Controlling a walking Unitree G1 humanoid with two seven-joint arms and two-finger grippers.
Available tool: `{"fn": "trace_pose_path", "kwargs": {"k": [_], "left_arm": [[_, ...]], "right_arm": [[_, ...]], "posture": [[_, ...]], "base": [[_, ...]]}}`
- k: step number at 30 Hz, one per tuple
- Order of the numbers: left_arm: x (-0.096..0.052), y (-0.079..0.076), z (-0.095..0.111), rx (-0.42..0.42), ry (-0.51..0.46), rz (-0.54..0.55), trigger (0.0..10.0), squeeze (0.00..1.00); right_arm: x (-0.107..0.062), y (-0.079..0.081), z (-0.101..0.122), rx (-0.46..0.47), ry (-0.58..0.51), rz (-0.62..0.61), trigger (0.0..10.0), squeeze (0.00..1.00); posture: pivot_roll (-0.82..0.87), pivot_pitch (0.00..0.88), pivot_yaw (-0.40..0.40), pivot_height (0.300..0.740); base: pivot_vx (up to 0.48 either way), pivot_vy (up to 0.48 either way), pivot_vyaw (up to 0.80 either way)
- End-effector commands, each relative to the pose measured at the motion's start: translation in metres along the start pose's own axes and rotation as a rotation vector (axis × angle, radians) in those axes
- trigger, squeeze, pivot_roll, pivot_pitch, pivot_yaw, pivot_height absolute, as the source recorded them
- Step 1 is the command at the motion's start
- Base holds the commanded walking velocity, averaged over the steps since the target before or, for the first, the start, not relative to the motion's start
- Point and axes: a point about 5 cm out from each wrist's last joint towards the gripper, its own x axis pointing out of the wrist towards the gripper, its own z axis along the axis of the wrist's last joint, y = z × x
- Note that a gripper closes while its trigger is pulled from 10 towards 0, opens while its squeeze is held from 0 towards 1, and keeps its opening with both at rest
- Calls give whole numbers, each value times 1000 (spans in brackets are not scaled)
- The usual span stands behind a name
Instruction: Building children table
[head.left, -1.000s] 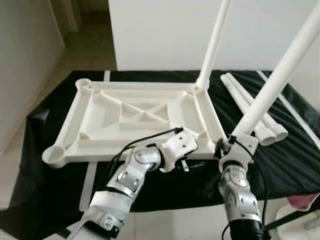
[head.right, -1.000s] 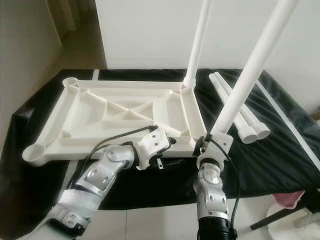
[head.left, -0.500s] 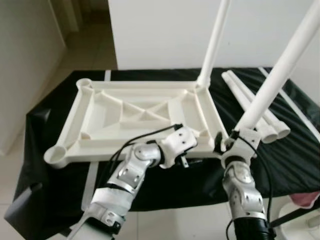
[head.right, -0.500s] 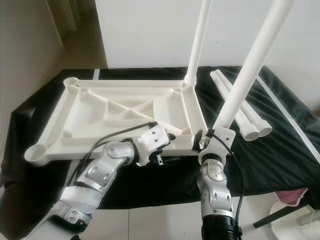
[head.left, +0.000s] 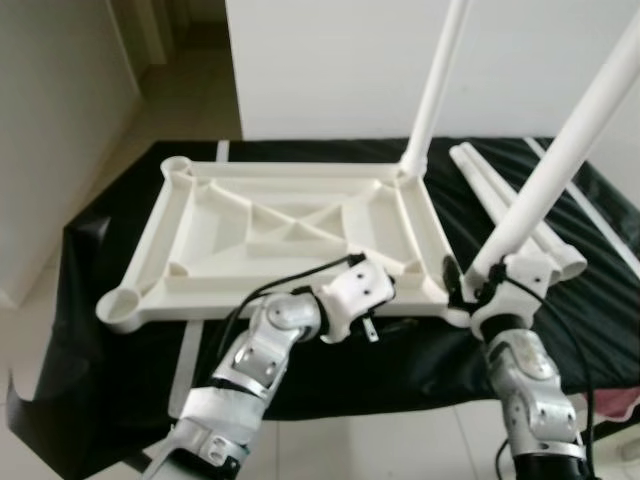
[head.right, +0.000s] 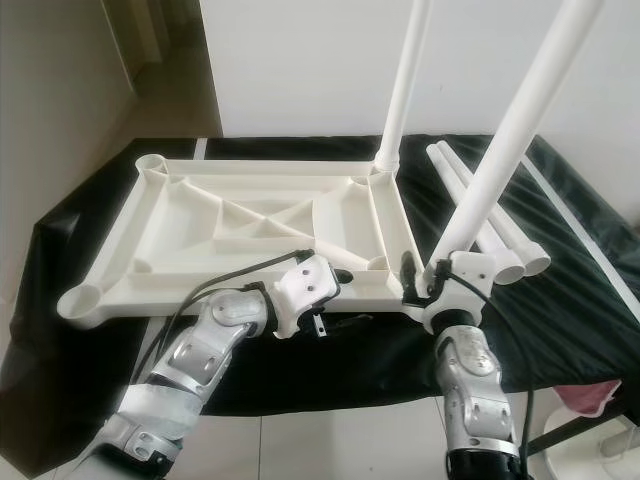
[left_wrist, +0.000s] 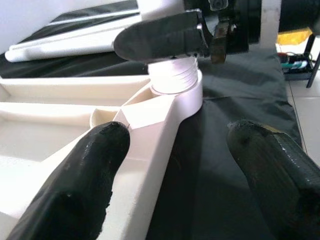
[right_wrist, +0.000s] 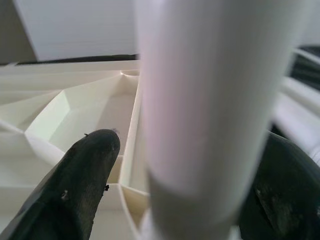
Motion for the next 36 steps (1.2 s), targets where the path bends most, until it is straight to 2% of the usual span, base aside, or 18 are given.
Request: {"fn": "trace_pose_path", "kwargs": {"k": [1,4,7,14,18,19,20,21,22,23,24,25,26,28,29,30,31,36], "left_arm": [[-2,1,-2,13,7,105,10000,0],[-3,0,-3,9,7,97,10000,0],[-4,-6,-8,-70,-2,37,10000,0],[-2,-4,-9,-42,10,37,10000,24],[-1,-4,-10,-26,24,36,10000,0],[-2,-4,-9,-25,23,28,10000,0],[-2,-4,-9,-25,23,28,10000,0],[-3,-4,-7,-21,19,22,10000,0],[-3,-4,-7,-21,19,22,10000,0],[-3,-4,-6,-17,18,16,10000,0],[-3,-3,-6,-14,20,13,10000,0],[-3,-3,-6,-12,22,12,10000,0],[-3,-3,-6,-10,24,12,10000,0],[-2,-3,-5,-9,21,10,10000,0],[-2,-3,-5,-9,21,10,10000,0],[-2,-3,-5,-9,21,10,10000,0],[-4,-1,-4,-5,23,17,10000,0],[-5,1,-4,-4,27,24,10000,0]], "right_arm": [[-3,-6,-2,-1,14,44,10000,0],[-4,-7,-2,-4,21,59,10000,0],[-4,-11,-4,-23,35,162,10000,0],[4,-21,-8,-32,71,276,10000,0],[5,-24,-13,-74,90,306,10000,0],[7,-24,-14,-78,96,325,7961,0],[7,-24,-14,-78,96,325,7961,0],[9,-23,-14,-81,100,347,6980,0],[9,-23,-14,-81,100,347,6980,0],[12,-23,-15,-78,104,364,7490,0],[16,-23,-16,-91,107,374,5020,0],[19,-23,-16,-102,110,378,5020,0],[21,-22,-18,-100,116,384,3725,0],[23,-23,-20,-108,122,387,3608,0],[23,-23,-20,-108,122,387,2353,0],[23,-23,-20,-108,122,387,2353,0],[24,-23,-22,-107,124,382,0,0],[24,-23,-23,-103,123,381,0,0]], "posture": [[8,0,-9,740],[8,0,-8,740],[6,0,-1,740],[9,0,-1,740],[11,0,-1,740],[16,0,1,740],[16,0,1,740],[18,0,2,740],[18,0,2,740],[18,0,3,740],[19,0,7,740],[19,0,7,740],[21,0,8,740],[25,0,8,740],[25,0,8,740],[25,0,8,740],[36,0,11,740],[40,0,8,740]], "base": [[0,0,0],[0,0,0],[0,0,0],[0,0,0],[0,0,0],[0,0,0],[0,0,0],[0,0,0],[0,0,0],[0,0,0],[0,0,0],[0,0,0],[0,0,0],[0,0,0],[0,0,0],[0,0,0],[0,0,0],[0,0,0]]}}
